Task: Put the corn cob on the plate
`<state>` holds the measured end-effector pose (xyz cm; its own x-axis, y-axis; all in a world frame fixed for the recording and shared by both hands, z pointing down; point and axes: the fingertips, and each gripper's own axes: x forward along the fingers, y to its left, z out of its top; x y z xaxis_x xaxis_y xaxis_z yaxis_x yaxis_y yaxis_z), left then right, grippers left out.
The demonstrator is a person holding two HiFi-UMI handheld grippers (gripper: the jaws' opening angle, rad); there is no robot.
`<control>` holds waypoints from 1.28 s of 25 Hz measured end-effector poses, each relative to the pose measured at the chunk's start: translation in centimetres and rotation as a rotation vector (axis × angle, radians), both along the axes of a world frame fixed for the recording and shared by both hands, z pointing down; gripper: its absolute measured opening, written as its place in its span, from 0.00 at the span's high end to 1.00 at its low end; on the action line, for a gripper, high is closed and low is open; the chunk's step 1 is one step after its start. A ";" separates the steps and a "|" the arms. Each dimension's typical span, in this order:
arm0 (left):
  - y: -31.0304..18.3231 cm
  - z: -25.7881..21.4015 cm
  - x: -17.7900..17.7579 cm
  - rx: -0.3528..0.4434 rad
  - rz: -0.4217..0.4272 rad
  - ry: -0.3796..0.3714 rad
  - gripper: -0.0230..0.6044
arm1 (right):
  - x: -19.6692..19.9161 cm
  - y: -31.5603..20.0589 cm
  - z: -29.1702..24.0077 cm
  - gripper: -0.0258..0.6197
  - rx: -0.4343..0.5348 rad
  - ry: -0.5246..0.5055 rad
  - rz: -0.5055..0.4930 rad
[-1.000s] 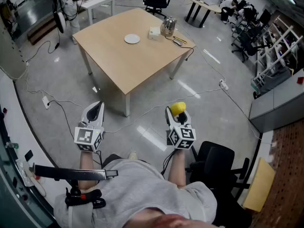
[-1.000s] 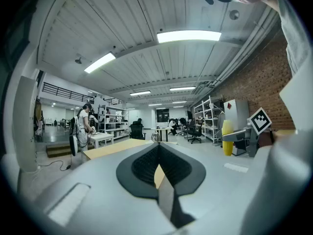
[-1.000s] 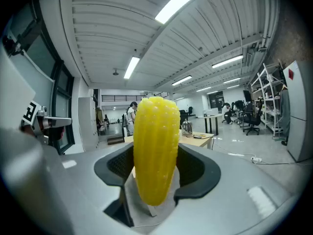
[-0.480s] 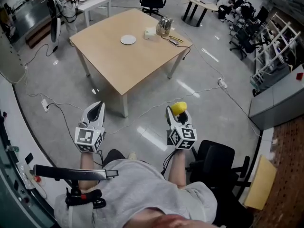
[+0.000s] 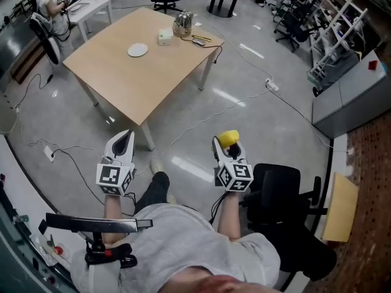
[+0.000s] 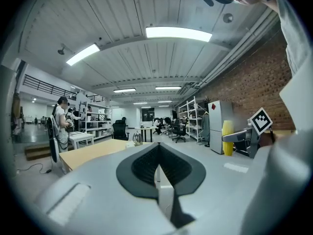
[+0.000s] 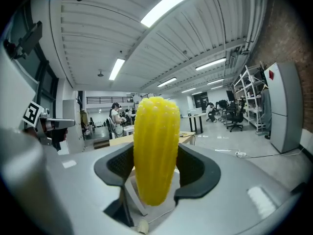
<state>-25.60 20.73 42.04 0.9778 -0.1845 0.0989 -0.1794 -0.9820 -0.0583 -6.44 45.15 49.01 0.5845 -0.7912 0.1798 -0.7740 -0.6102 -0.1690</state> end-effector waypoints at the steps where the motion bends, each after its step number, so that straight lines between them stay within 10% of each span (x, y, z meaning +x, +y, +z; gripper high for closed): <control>1: 0.0 0.3 0.7 -0.001 0.012 -0.001 0.93 | 0.4 0.4 0.1 0.55 -0.004 0.000 0.013; 32: -14.2 -0.6 22.9 -0.047 0.068 0.023 0.93 | 20.2 -12.8 -3.7 0.55 -0.040 0.030 0.027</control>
<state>-2.71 6.55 41.48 0.9900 -0.1137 0.0834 -0.1133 -0.9935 -0.0086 13.72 32.39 45.33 0.6114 -0.7674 0.1930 -0.7613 -0.6370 -0.1214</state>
